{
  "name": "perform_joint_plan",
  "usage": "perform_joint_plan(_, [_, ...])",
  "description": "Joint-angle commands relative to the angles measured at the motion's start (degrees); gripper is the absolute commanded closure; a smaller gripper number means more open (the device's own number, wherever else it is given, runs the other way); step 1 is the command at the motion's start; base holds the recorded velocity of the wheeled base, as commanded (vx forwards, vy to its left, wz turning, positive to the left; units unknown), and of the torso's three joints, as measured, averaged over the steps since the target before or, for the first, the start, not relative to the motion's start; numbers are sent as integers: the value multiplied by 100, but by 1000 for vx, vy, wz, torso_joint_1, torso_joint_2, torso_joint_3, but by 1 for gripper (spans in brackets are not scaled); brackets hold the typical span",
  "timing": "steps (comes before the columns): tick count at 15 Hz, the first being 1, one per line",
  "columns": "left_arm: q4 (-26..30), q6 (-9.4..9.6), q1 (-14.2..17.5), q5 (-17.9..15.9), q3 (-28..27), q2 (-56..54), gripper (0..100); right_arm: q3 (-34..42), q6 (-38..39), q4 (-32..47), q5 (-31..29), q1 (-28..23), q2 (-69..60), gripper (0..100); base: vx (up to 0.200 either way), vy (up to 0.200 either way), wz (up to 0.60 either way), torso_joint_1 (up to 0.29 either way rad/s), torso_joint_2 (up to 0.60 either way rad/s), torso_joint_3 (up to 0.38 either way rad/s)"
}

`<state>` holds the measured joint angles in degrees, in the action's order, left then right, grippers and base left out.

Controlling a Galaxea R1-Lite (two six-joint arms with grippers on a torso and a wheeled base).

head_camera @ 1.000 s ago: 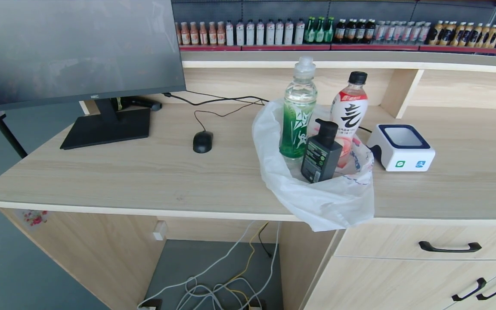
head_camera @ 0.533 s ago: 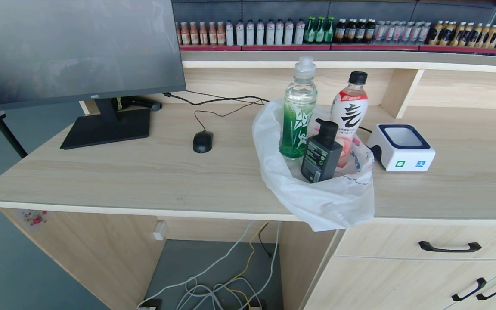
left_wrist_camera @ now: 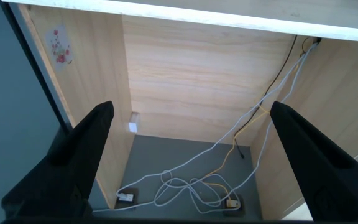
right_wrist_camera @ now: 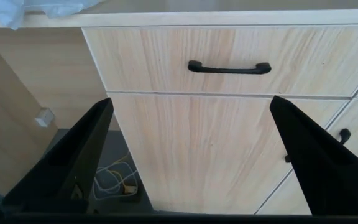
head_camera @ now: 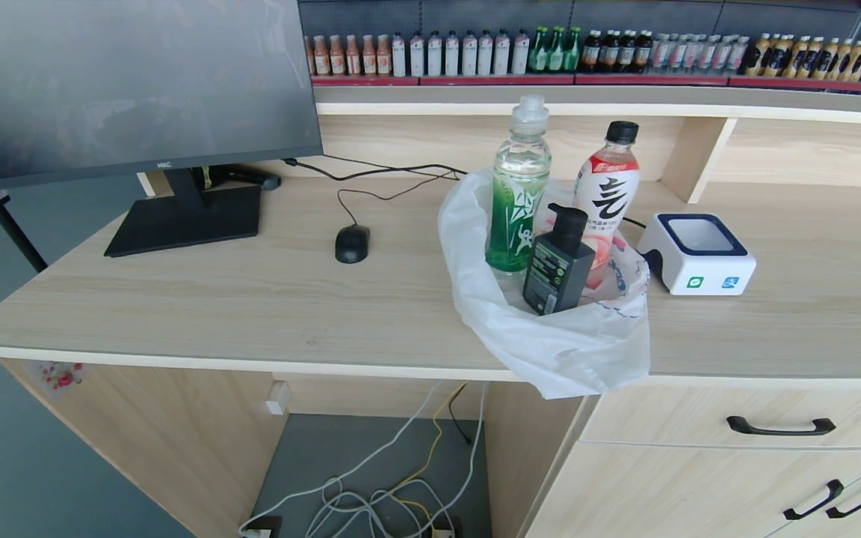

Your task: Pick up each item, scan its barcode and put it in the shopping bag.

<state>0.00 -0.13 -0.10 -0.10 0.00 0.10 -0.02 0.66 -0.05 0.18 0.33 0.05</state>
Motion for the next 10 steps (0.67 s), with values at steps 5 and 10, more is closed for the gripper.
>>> perform_joint_plan(5, [0,5,1,1,0,-1,0,2,-13,-4,8,2,-5,0,0,0,0,0,0,0])
perform_joint_plan(10, [0,49,-8,1,0,-1,0,-6,-4,-4,8,2,-5,0,0,-200,0,10,8,2])
